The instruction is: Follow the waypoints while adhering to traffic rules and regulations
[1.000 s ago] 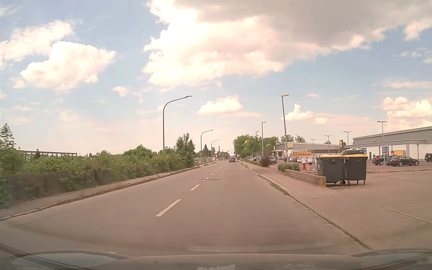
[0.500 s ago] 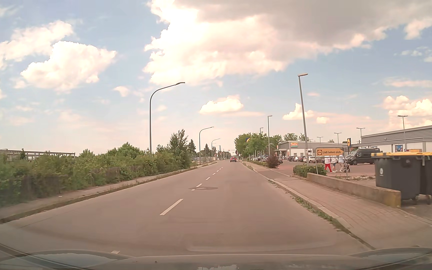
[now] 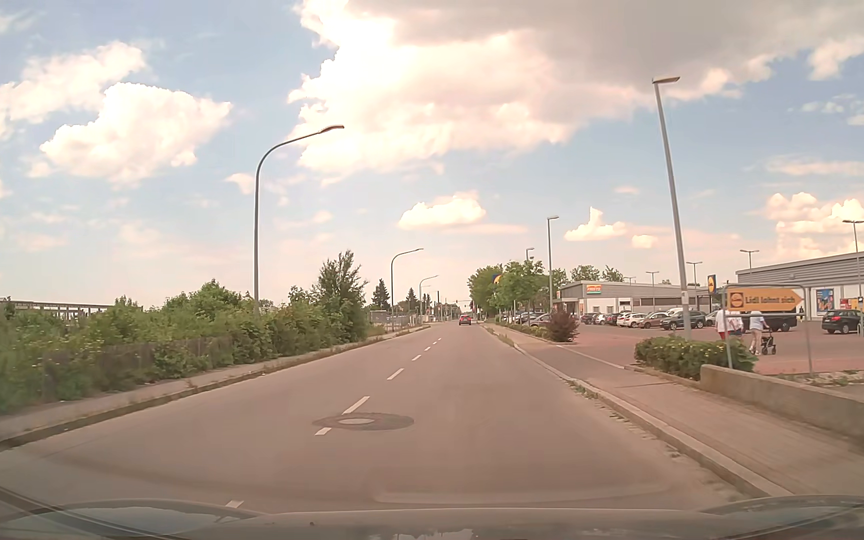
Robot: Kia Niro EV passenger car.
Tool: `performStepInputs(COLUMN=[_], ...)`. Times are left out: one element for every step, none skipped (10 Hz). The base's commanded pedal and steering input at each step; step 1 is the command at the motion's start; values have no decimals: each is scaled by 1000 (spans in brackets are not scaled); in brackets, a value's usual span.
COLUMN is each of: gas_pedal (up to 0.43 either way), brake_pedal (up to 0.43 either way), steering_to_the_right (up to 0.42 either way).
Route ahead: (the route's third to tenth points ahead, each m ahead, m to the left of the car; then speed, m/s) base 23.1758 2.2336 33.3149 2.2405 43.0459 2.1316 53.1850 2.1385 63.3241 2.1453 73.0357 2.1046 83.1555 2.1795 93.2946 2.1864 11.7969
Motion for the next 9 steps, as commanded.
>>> performStepInputs(gas_pedal=[87,87,87,87,79,79,79,79,87], brake_pedal=[18,18,18,18,18,18,18,18,18], steering_to_the_right=[0,0,0,0,0,-1,-1,-2,-2])
